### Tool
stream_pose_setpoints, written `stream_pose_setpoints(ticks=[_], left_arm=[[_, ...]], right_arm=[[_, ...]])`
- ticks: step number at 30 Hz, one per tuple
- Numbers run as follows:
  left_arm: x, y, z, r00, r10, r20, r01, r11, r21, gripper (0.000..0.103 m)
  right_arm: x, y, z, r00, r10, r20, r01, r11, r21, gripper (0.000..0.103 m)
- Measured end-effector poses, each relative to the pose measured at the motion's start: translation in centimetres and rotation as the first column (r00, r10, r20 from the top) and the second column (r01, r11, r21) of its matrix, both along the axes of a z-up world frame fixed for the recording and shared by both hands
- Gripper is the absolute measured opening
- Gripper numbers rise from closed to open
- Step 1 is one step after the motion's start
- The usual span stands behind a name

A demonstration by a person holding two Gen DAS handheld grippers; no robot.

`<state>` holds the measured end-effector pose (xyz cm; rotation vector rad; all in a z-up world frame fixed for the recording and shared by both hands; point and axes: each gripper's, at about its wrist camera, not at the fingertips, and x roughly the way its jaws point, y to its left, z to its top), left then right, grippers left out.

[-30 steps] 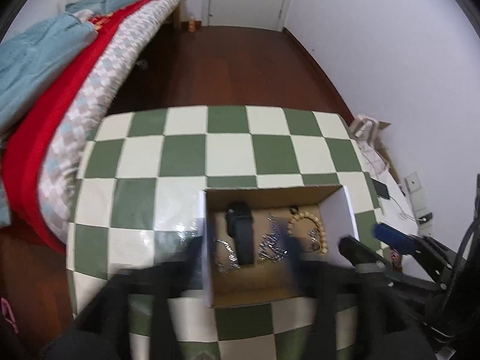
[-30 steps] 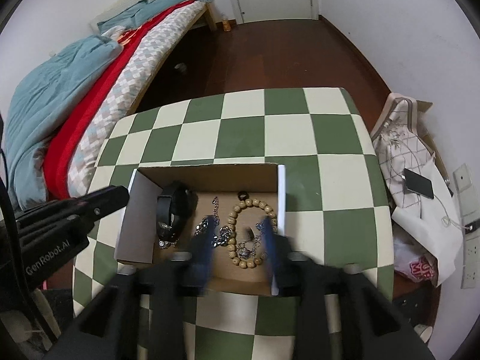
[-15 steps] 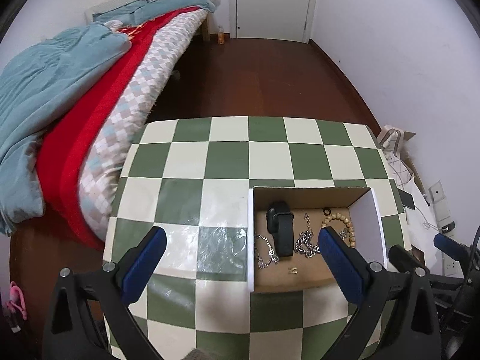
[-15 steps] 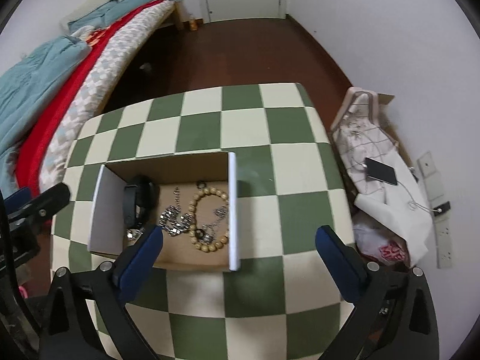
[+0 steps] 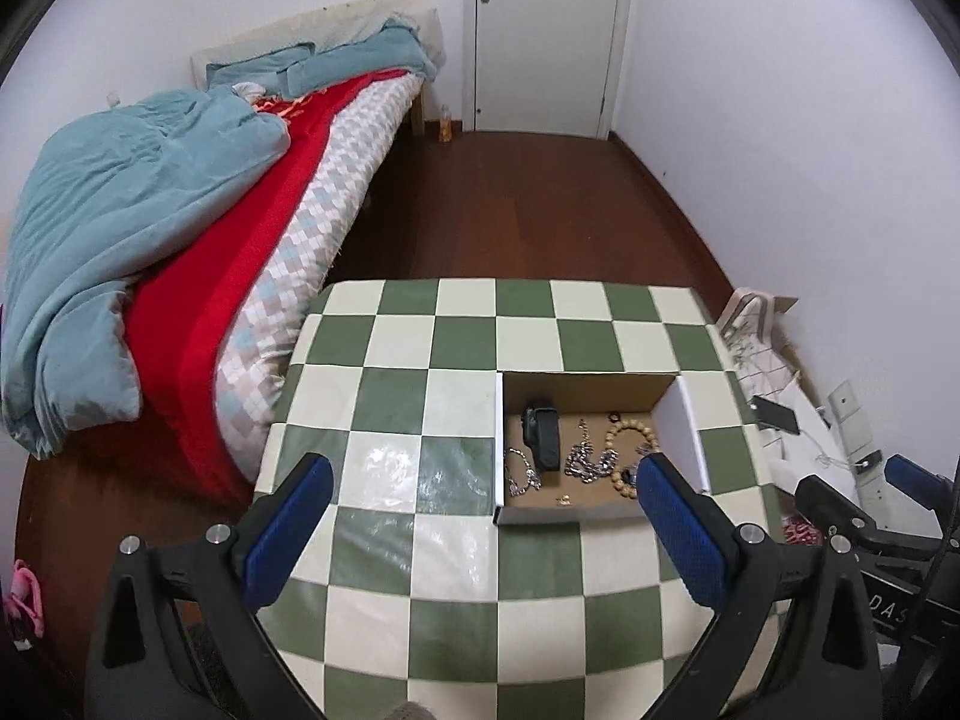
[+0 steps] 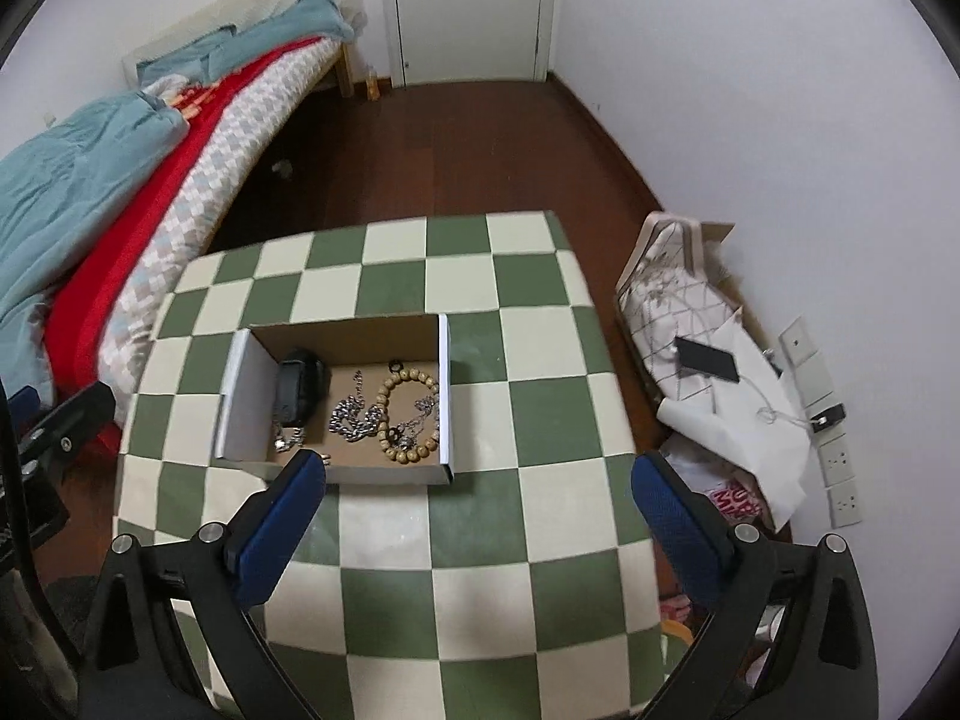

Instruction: Organize jewelry

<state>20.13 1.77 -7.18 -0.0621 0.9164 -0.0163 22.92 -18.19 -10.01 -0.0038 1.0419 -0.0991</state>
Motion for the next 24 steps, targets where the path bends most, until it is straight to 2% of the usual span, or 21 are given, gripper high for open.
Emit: stream_pose_setpoints(ticks=[14,24], left_arm=[[-7.8,-0.1,8.7,0.993,-0.034,0.116,0.032,0.999,0.016,0.103],[-10.3,-0.3,11.5,0.995,-0.034,0.099,0.034,0.999,0.0,0.103]], right_arm=[[-8.9,1.1,10.4,0.989,0.027,0.144,-0.023,0.999,-0.026,0.103],[-12.2,1.2,15.7,0.983,0.036,0.182,-0.036,0.999,-0.001,0.103]])
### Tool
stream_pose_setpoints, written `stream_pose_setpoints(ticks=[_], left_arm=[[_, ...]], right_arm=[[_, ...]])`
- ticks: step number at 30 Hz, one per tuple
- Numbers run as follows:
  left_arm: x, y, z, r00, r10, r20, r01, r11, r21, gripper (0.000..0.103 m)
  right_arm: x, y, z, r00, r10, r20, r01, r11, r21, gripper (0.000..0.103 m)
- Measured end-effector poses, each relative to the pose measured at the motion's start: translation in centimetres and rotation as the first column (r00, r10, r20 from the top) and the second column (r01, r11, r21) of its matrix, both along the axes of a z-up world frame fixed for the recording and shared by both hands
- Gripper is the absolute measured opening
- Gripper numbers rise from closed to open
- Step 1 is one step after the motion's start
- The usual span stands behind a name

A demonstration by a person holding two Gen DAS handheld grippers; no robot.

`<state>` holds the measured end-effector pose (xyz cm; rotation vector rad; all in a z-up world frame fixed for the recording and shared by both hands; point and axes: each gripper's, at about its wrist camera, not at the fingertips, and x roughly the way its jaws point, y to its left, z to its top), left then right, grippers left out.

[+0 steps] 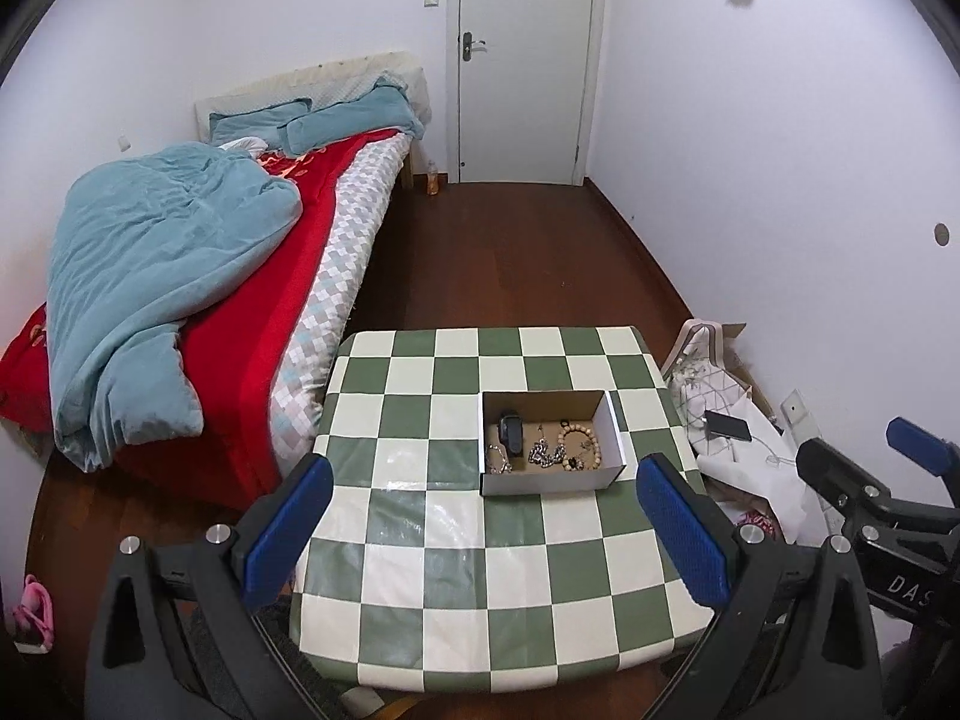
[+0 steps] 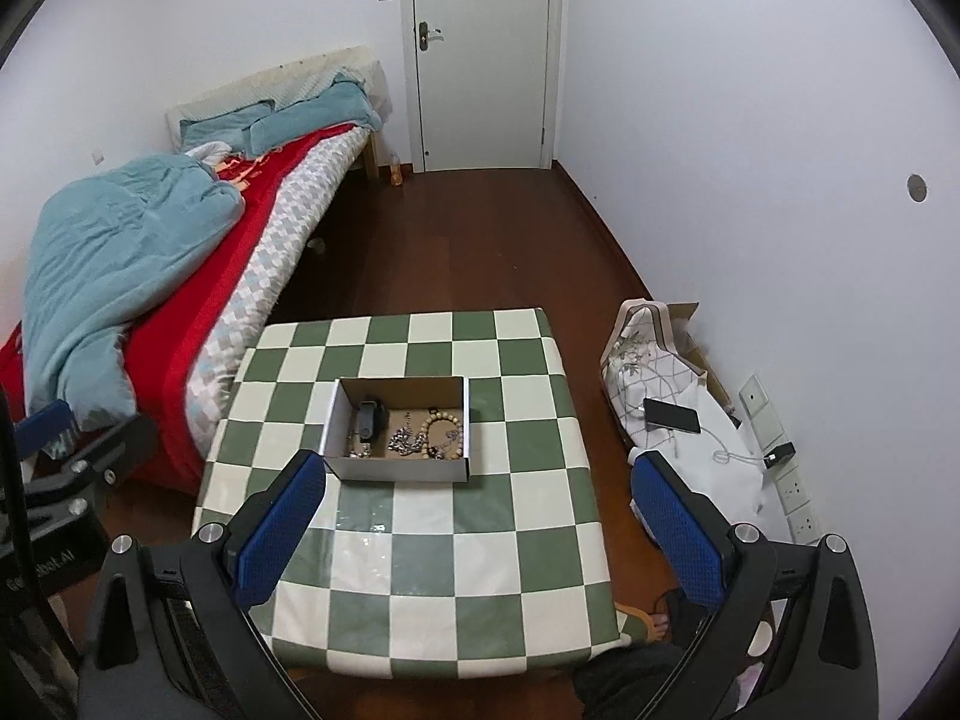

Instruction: Organize jewelry

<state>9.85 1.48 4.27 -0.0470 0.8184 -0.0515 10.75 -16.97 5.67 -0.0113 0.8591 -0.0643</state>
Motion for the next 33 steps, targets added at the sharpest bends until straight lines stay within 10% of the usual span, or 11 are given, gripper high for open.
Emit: stream_pose_setpoints(ticks=[33], left_arm=[[2.9,0.1,-1.2,0.996,0.073,-0.053,-0.072,0.997,0.023,0.103]], right_arm=[[3.9,-0.3,-1.1,0.998,-0.008,-0.064,0.006,1.0,-0.03,0.103]])
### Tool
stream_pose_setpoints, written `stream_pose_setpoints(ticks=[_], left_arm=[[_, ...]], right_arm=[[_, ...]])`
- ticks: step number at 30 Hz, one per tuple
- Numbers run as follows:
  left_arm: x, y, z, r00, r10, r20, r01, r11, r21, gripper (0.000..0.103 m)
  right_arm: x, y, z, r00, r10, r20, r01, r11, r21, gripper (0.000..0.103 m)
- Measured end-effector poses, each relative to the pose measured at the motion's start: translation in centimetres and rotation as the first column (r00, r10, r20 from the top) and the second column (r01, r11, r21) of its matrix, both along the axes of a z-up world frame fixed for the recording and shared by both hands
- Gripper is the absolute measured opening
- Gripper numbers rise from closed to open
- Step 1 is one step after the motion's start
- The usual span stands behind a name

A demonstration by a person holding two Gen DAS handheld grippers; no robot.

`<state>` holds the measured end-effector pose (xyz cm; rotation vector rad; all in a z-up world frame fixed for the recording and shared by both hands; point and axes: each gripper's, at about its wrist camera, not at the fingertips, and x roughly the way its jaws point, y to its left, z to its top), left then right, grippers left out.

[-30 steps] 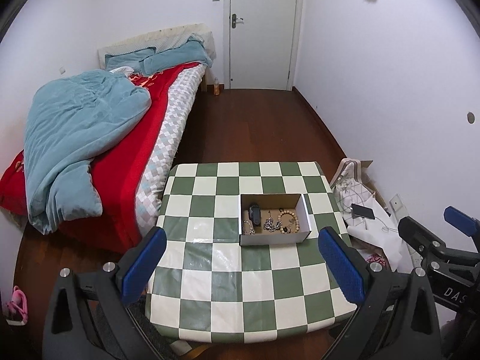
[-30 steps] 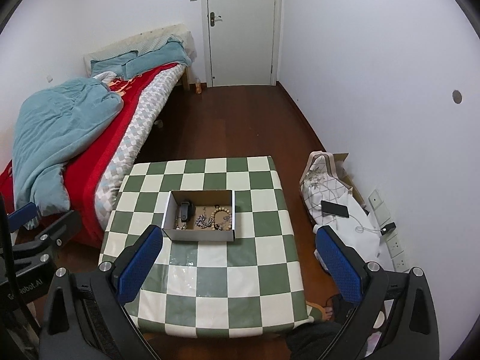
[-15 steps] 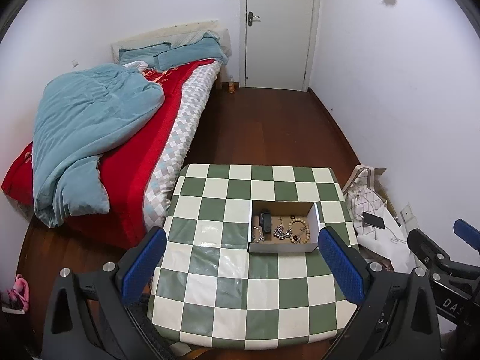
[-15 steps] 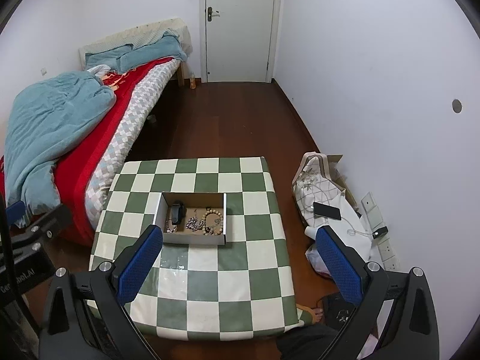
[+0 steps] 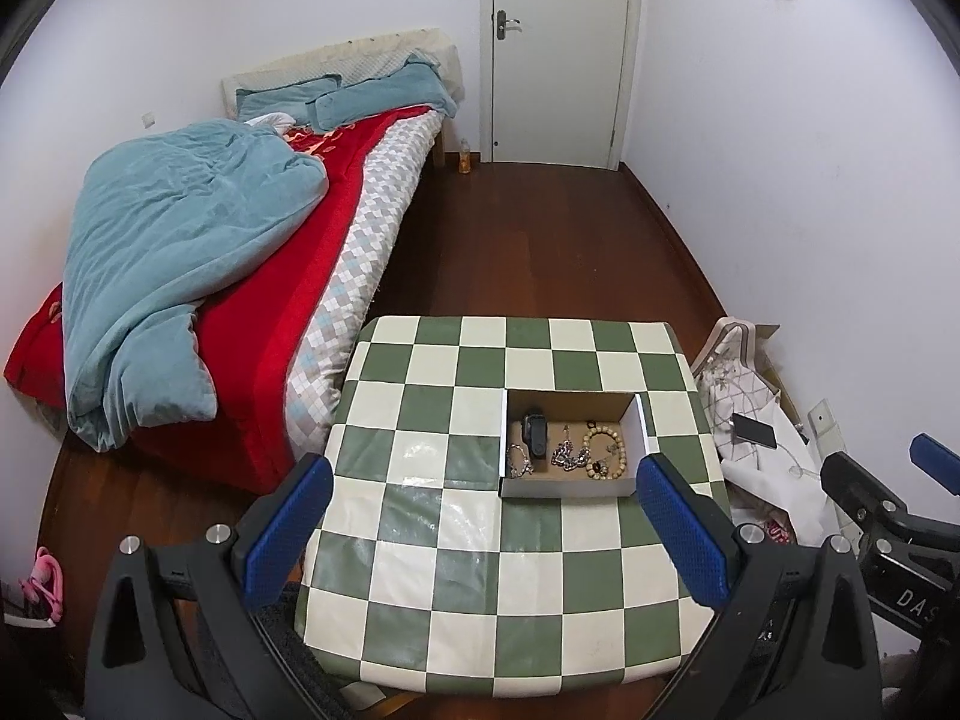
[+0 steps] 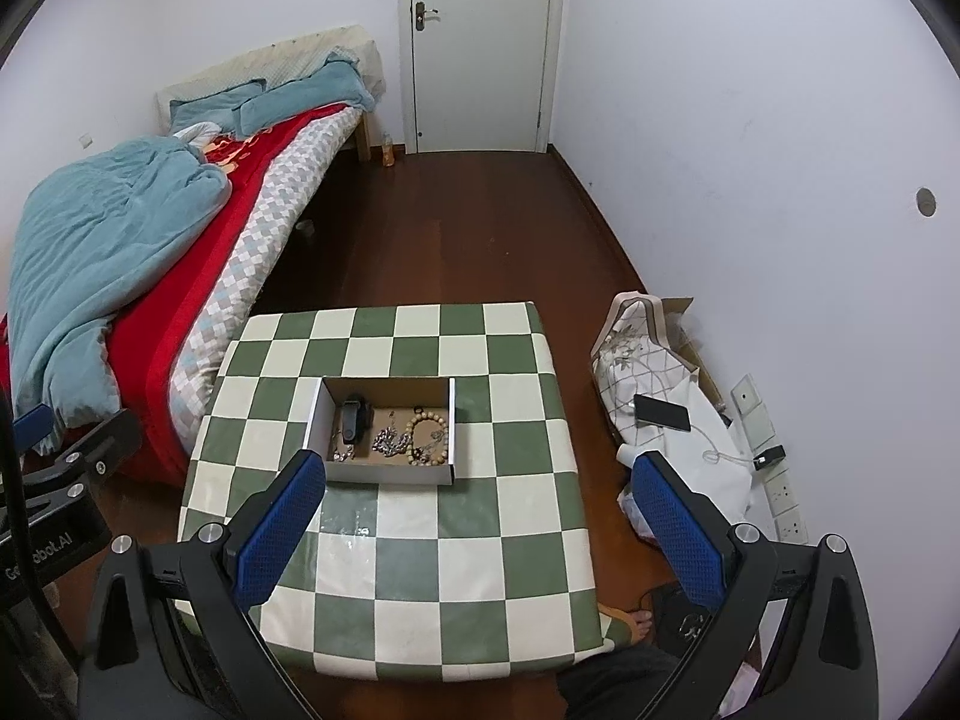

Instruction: Organize jewelry

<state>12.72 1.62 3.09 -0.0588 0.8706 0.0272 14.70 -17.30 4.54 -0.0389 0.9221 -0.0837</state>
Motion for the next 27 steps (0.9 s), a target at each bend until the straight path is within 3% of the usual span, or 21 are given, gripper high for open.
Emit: stream_pose_setpoints(ticks=[27], left_arm=[[-0.66,0.11,-0.57,1.0,-0.009,-0.013,0.009,1.0,0.008,0.103]], right_arm=[[-0.22,0.21,-0.42,1.0,0.009,-0.005,-0.009,1.0,0.006,0.103]])
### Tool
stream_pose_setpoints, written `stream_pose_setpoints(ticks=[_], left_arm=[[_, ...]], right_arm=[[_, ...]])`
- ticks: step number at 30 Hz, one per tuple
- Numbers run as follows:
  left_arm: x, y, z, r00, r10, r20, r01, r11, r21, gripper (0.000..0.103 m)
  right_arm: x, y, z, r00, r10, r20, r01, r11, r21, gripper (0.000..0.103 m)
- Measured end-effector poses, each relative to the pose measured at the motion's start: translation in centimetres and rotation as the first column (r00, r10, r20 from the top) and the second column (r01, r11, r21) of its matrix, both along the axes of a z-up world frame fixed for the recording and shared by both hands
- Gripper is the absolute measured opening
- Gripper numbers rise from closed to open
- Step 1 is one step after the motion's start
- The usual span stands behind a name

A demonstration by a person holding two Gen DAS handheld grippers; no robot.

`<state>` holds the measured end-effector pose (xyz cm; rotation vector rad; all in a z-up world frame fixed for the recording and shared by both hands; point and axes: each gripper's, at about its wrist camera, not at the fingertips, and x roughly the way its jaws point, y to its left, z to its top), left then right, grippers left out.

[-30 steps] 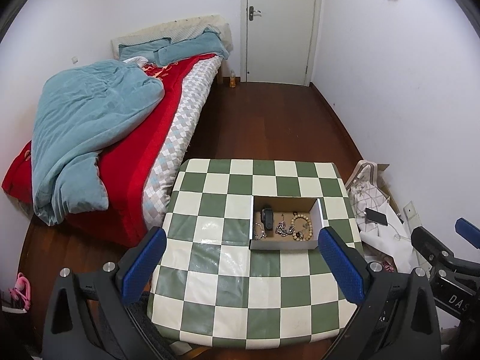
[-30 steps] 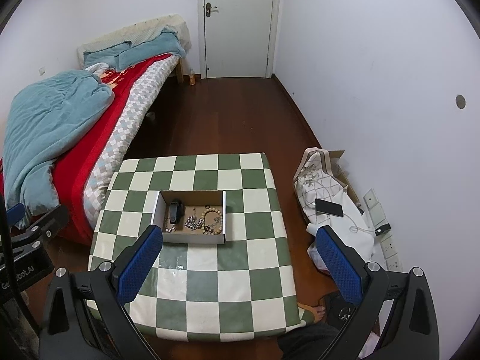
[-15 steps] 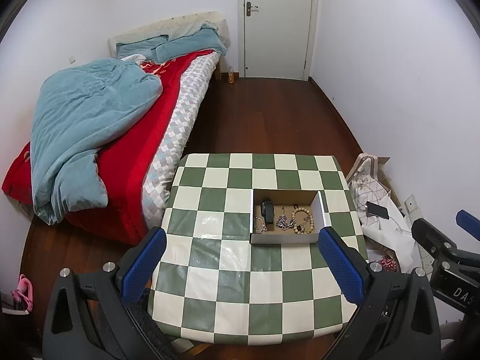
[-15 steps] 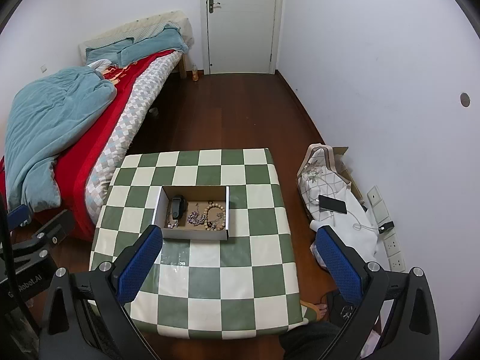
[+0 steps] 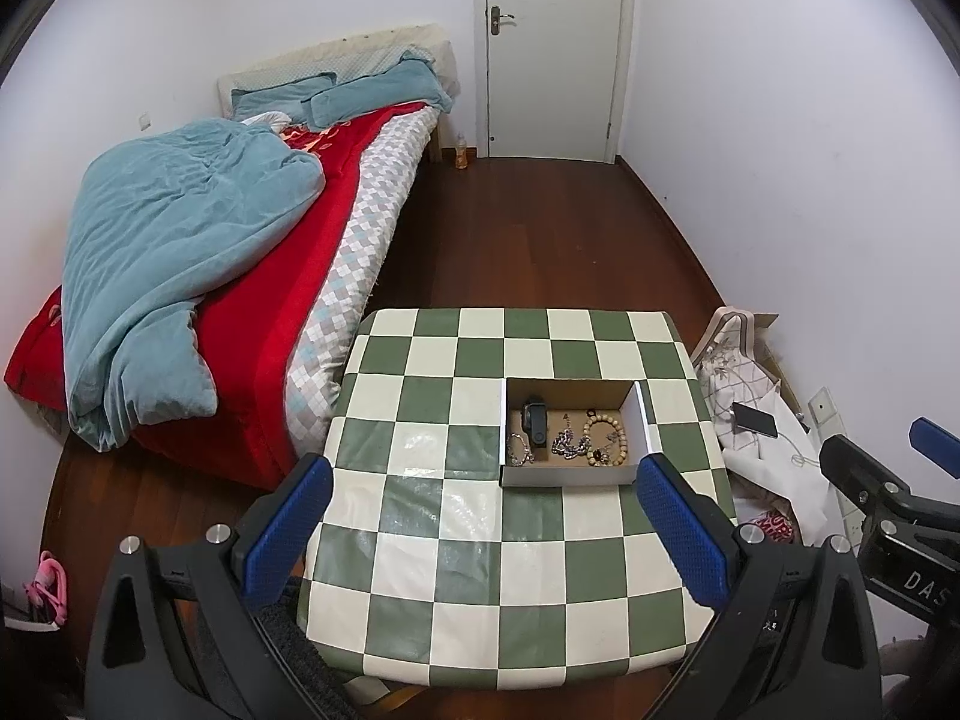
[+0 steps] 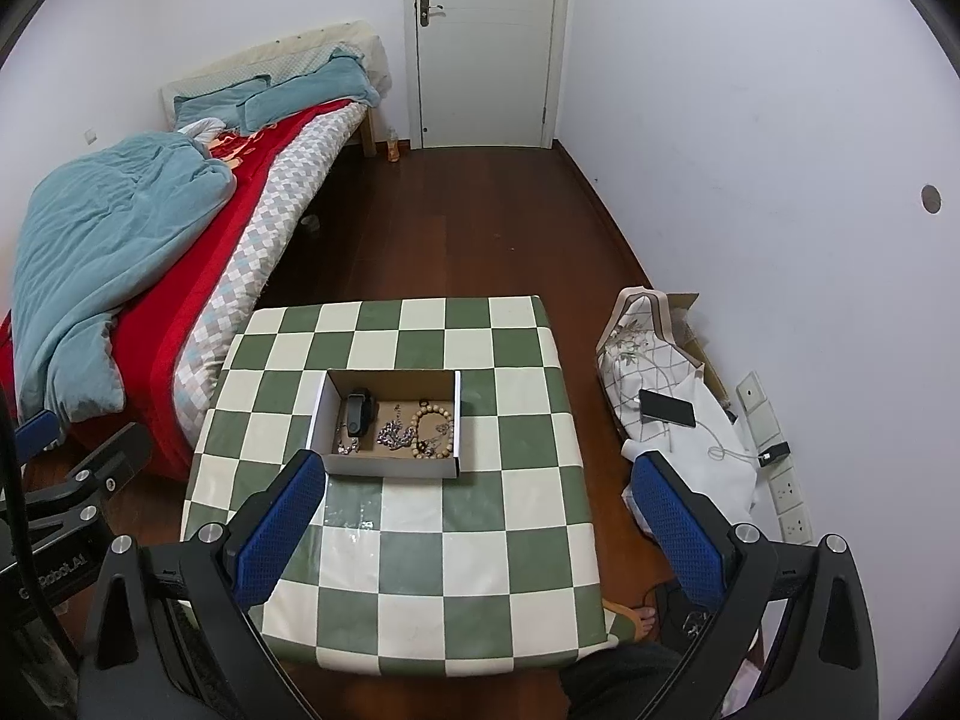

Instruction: Organize jewelry

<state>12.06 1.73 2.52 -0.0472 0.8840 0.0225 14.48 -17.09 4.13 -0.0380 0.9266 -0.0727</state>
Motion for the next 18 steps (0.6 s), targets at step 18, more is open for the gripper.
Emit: stream_pose_setpoints(ticks=[18], left_arm=[[0.0,-0.6,1.3,1.0,-0.004,0.019,0.004,1.0,-0.003,0.103]], right_arm=[[-0.8,0.3,0.1,1.0,-0.007,0.009,0.007,1.0,0.009,0.103]])
